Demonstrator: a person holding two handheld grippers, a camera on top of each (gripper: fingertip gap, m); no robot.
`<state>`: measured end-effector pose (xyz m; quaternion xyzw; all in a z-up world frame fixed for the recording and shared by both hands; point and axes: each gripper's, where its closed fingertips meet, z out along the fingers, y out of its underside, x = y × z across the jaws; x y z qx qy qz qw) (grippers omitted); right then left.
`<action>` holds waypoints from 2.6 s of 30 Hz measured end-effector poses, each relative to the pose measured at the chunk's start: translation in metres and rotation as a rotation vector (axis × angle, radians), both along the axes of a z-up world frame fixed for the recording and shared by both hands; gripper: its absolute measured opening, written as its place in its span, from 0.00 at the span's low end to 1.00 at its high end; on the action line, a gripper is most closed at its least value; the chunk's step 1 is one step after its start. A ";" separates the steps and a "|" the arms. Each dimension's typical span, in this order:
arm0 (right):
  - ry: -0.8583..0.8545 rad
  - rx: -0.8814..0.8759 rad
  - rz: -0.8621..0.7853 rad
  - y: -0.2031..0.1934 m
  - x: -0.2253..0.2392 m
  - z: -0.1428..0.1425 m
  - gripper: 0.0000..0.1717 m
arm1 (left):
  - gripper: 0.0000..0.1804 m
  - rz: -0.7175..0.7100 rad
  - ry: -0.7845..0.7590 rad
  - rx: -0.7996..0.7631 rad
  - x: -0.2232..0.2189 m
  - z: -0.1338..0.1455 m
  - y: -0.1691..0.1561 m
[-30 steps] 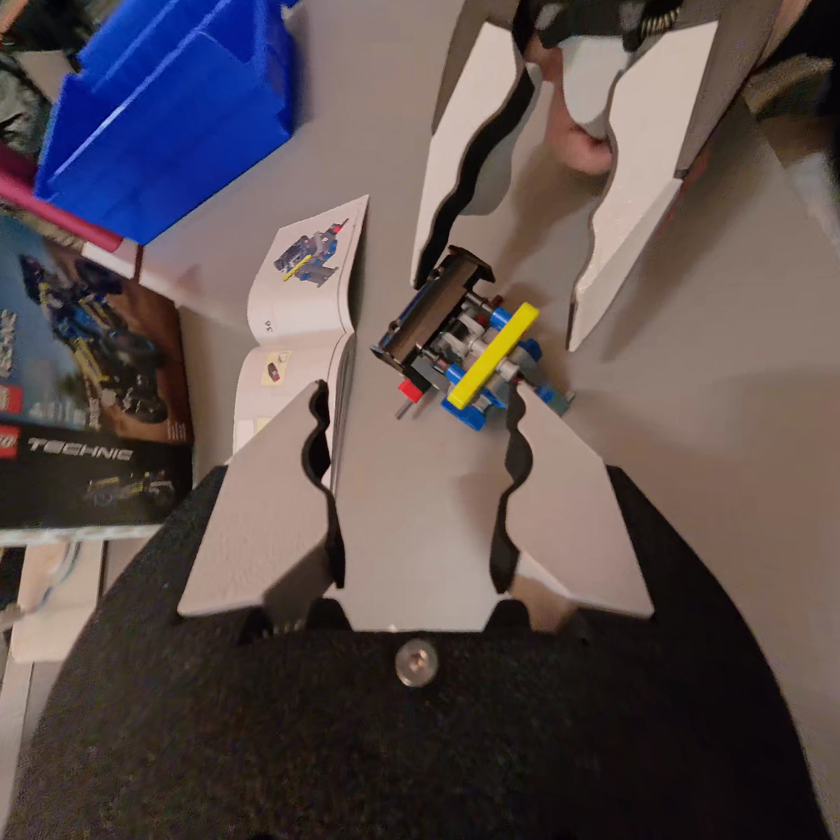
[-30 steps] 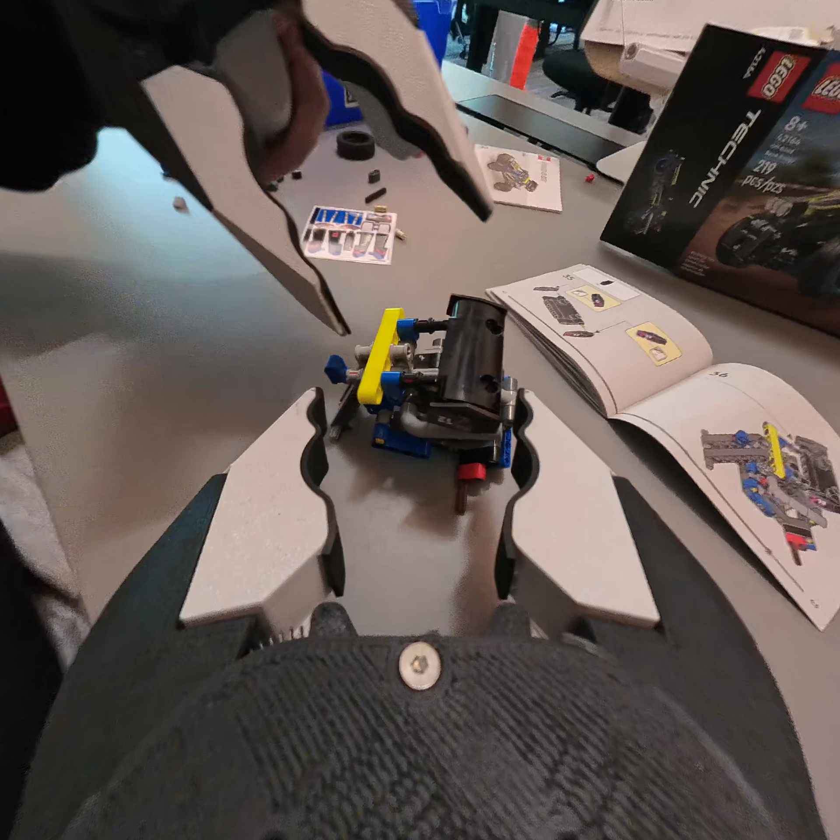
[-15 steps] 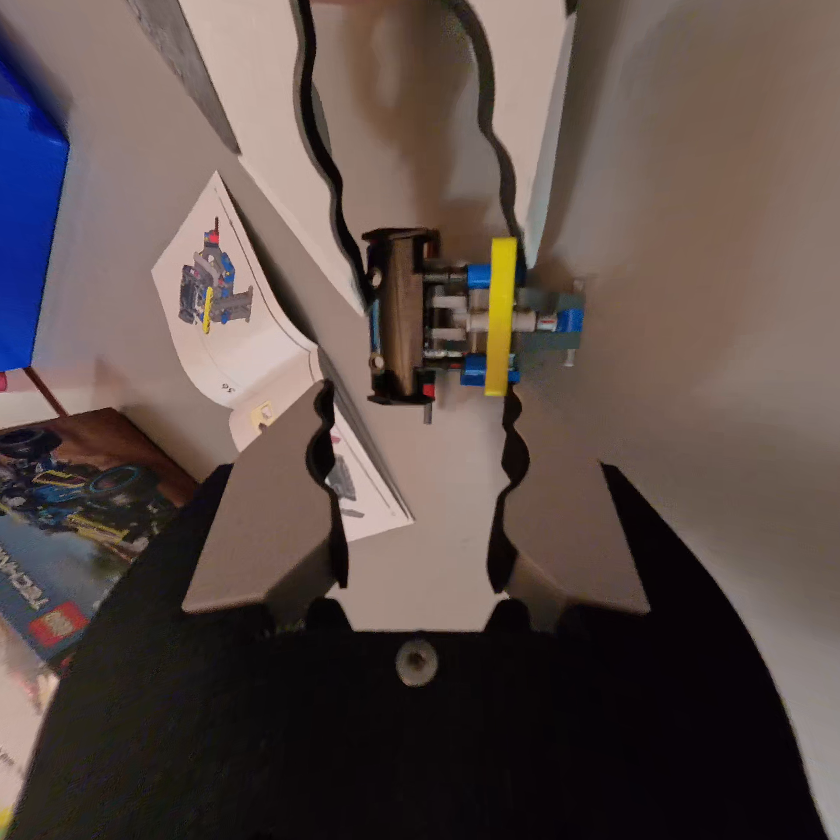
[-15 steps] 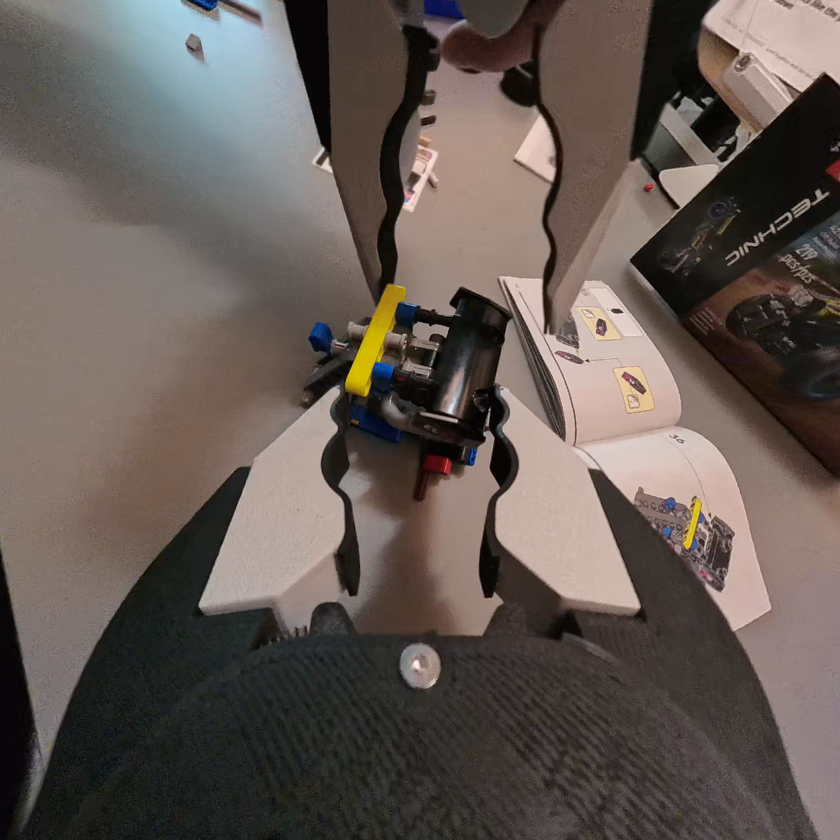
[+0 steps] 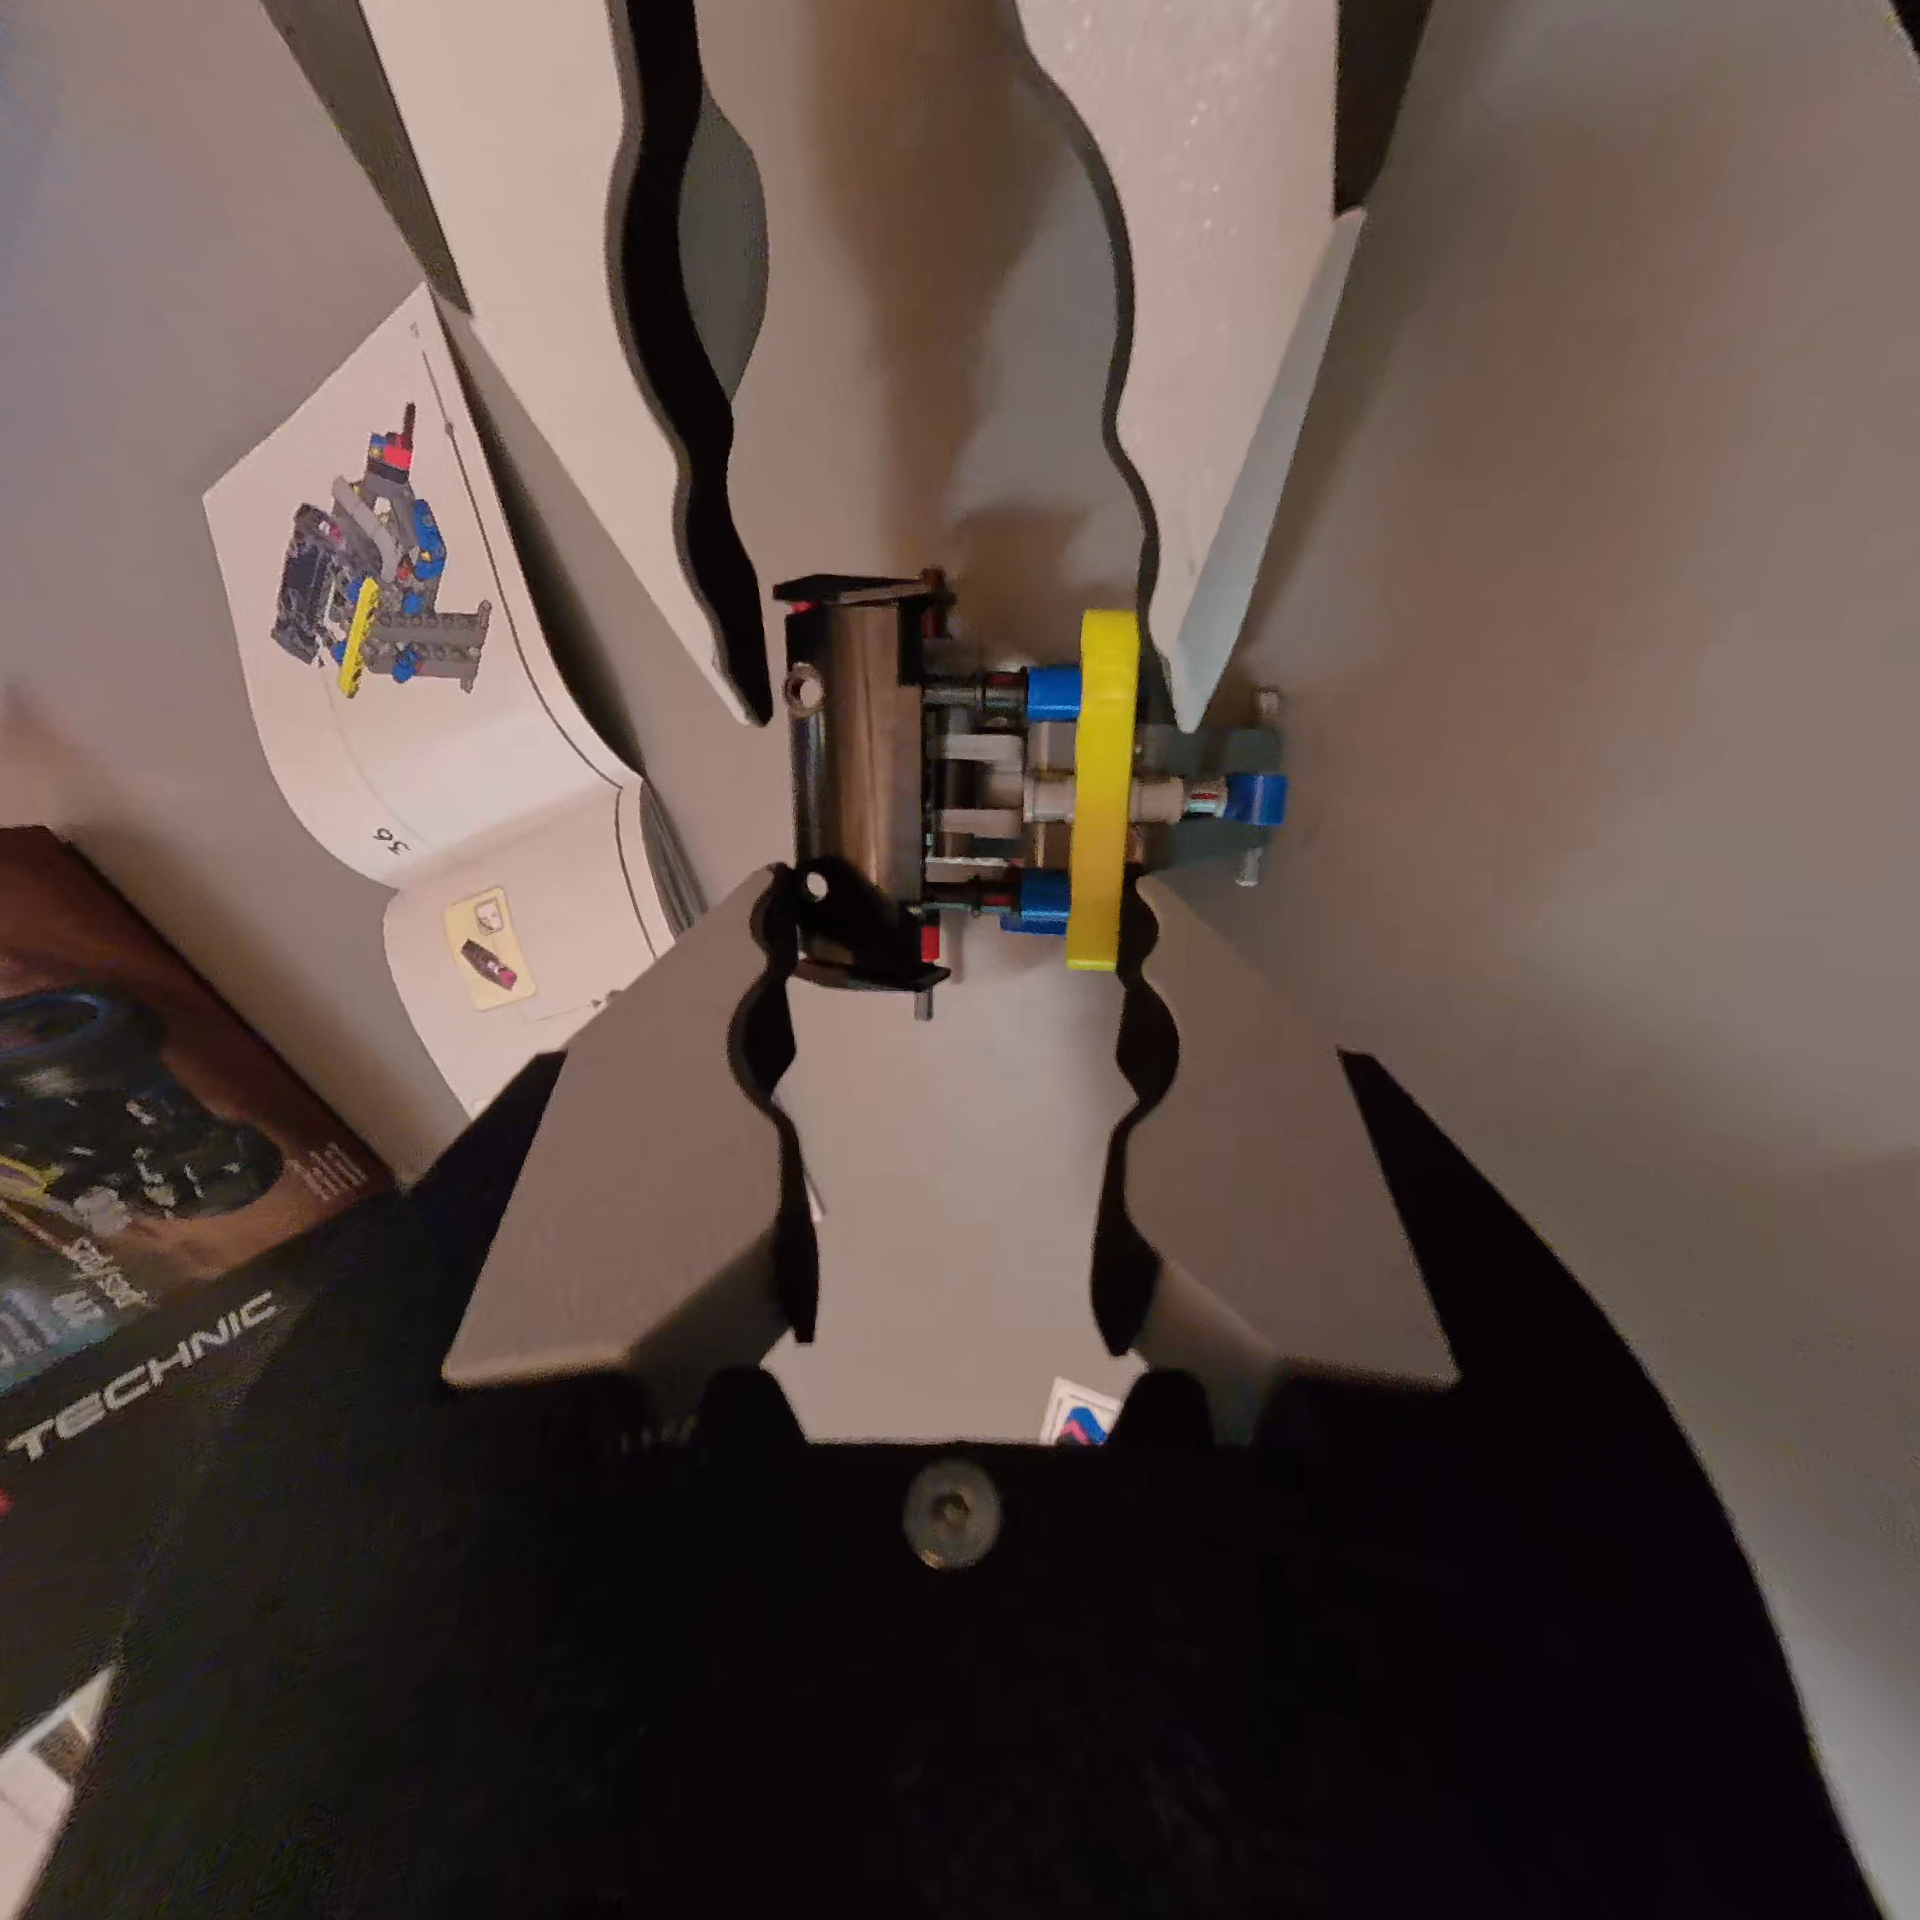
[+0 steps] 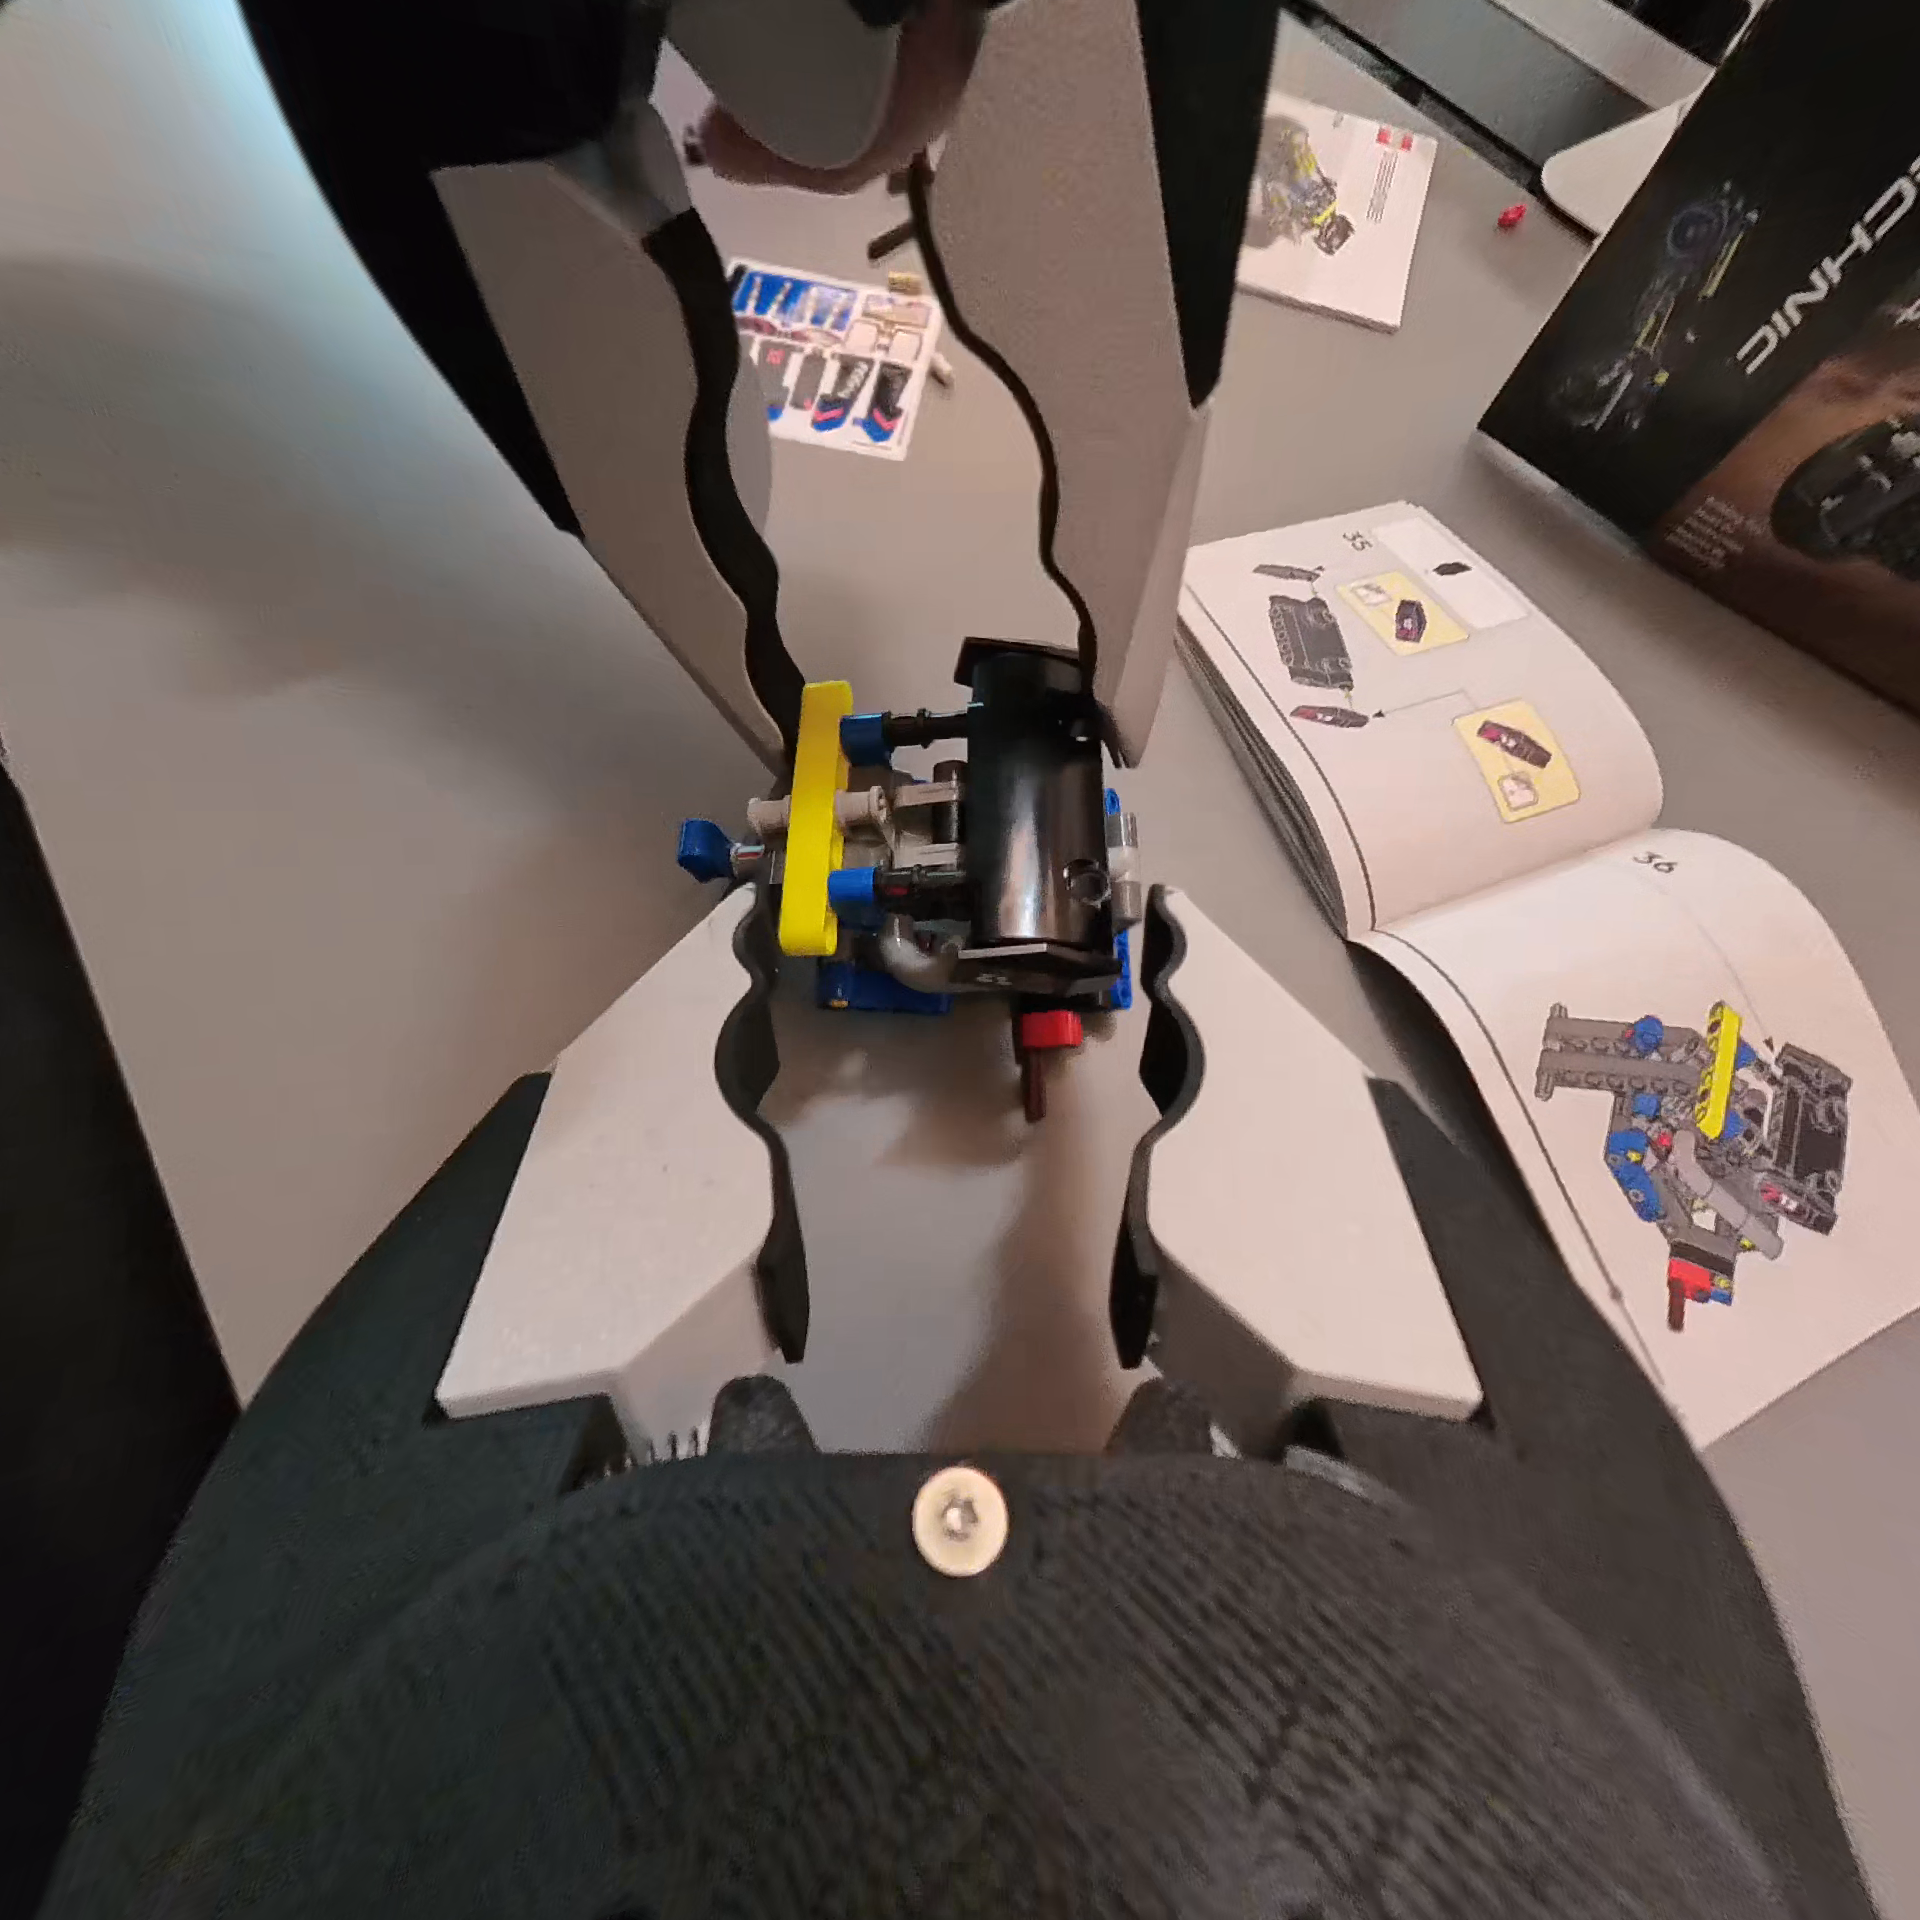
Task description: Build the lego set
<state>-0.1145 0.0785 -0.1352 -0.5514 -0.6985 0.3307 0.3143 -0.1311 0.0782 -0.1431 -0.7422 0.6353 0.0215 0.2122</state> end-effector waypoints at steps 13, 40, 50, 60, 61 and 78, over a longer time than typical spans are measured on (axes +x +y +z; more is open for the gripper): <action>-0.033 0.149 0.227 -0.011 0.005 -0.002 0.35 | 0.32 0.105 -0.001 0.009 0.005 0.000 -0.009; 0.032 0.219 0.282 -0.023 0.006 0.004 0.34 | 0.33 0.180 -0.056 -0.067 0.007 -0.002 -0.025; 0.120 -0.089 0.081 -0.027 0.033 0.011 0.25 | 0.35 0.250 -0.191 -0.094 0.007 0.001 -0.032; 0.195 -0.183 -0.162 -0.044 0.026 0.006 0.32 | 0.31 0.764 -0.543 -0.171 0.022 0.009 -0.047; 0.185 -0.123 -0.167 -0.042 0.025 0.002 0.34 | 0.31 0.792 -0.597 -0.176 0.027 0.013 -0.049; 0.126 -0.107 0.113 -0.021 0.050 0.003 0.40 | 0.24 0.032 -0.137 0.755 0.021 0.030 -0.024</action>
